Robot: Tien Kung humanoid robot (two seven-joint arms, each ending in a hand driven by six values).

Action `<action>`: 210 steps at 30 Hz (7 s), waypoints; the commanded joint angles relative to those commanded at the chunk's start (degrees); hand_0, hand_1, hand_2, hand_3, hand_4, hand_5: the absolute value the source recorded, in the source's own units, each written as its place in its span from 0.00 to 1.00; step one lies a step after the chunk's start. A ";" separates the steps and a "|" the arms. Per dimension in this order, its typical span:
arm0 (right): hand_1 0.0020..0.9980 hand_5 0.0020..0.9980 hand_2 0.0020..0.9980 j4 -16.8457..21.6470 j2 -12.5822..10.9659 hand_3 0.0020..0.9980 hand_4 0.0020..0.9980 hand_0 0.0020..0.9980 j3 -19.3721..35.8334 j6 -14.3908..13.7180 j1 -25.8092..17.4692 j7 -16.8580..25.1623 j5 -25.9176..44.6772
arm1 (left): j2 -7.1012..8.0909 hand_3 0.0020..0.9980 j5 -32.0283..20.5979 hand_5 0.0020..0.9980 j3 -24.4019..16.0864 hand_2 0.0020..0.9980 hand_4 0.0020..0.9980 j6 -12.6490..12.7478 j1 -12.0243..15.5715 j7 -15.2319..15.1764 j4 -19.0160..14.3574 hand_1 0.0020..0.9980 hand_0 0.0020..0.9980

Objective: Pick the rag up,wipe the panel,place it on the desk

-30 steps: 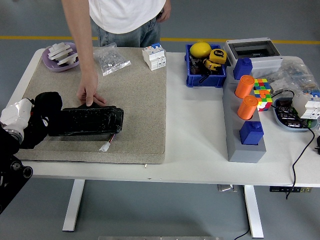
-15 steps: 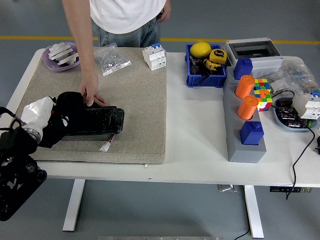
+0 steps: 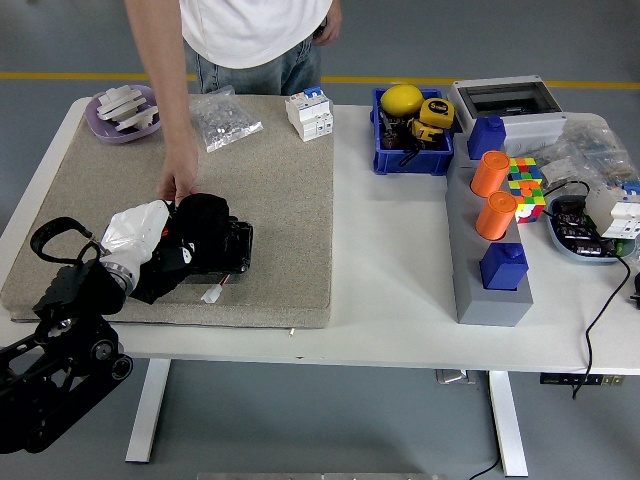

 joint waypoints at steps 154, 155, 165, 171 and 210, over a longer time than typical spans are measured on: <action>0.59 0.62 0.65 0.85 -0.29 0.62 1.00 0.74 2.03 -0.67 0.23 -0.39 -2.69 | 6.56 0.78 -5.34 0.22 -30.52 0.85 1.00 -2.36 8.53 -17.57 13.29 0.88 0.77; 0.59 0.62 0.65 0.90 -0.39 0.62 1.00 0.74 1.94 -0.67 0.19 -0.42 -2.69 | 6.74 0.78 -5.92 0.22 -30.80 0.85 1.00 -2.57 8.74 -17.83 12.75 0.88 0.77; 0.59 0.62 0.65 0.85 -0.41 0.62 1.00 0.74 1.34 -0.67 -0.08 -0.48 -2.33 | 6.71 0.79 -16.18 0.28 -38.33 0.85 1.00 -3.16 9.32 -22.34 7.46 0.88 0.77; 0.59 0.62 0.65 0.83 -0.16 0.62 1.00 0.74 1.46 -0.69 -0.16 -0.40 -2.31 | 4.78 0.78 -21.64 0.29 -42.18 0.84 1.00 -2.95 8.39 -25.55 6.98 0.87 0.78; 0.59 0.62 0.65 0.52 0.30 0.62 1.00 0.74 1.14 -0.58 -0.07 -0.57 -2.30 | -5.04 0.73 -80.33 0.42 -46.19 0.73 1.00 -8.99 9.41 -39.24 11.93 0.77 0.74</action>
